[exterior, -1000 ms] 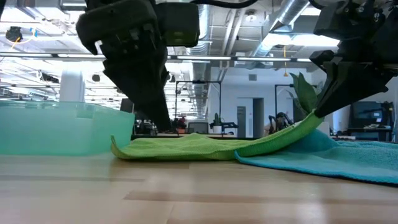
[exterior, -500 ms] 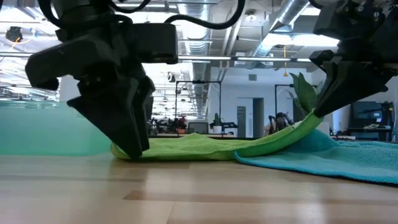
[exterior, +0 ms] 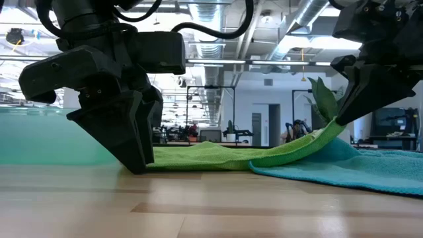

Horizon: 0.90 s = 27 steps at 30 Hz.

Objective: Roll microfiber towels into tight, uniform cylinder then place into a basket
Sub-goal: Fold the green towel

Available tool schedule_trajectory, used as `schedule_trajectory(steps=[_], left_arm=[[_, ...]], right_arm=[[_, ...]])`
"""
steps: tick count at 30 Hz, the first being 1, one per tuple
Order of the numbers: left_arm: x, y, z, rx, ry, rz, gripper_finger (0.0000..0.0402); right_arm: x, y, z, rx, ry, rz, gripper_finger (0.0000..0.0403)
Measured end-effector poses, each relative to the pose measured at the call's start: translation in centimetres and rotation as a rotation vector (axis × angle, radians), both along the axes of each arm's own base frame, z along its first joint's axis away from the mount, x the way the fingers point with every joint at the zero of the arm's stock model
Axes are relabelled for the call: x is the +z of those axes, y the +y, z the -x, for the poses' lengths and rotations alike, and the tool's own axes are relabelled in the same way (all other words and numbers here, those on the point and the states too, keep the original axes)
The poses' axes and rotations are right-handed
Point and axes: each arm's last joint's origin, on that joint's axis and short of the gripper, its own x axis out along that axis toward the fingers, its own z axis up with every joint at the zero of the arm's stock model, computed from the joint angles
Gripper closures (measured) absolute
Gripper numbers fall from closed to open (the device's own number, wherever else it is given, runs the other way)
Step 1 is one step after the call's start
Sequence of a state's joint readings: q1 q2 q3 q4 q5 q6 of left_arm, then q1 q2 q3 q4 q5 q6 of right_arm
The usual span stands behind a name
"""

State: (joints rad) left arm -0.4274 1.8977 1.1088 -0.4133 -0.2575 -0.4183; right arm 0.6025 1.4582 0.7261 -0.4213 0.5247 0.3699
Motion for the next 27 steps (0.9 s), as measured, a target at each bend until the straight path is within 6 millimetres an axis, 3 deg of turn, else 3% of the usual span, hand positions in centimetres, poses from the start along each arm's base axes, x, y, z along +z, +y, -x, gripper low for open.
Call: schedule_trajectory(steps=[8,17,27], left_arm=[[0.0,0.1,-0.2,-0.105,-0.017,-0.071,0.0392],[1.7,-0.8,-1.0,-0.160,-0.038,-0.155,0.0399],[8.5,-1.8,-1.6,-0.150,0.022,-0.471,0.0397]], right_arm=[[0.0,0.5,0.3,0.012,-0.003,-0.009,0.0394],[0.3,1.3,0.6,0.035,-0.017,-0.018,0.0394],[4.4,3.0,0.4,0.036,-0.070,0.147,0.0394]])
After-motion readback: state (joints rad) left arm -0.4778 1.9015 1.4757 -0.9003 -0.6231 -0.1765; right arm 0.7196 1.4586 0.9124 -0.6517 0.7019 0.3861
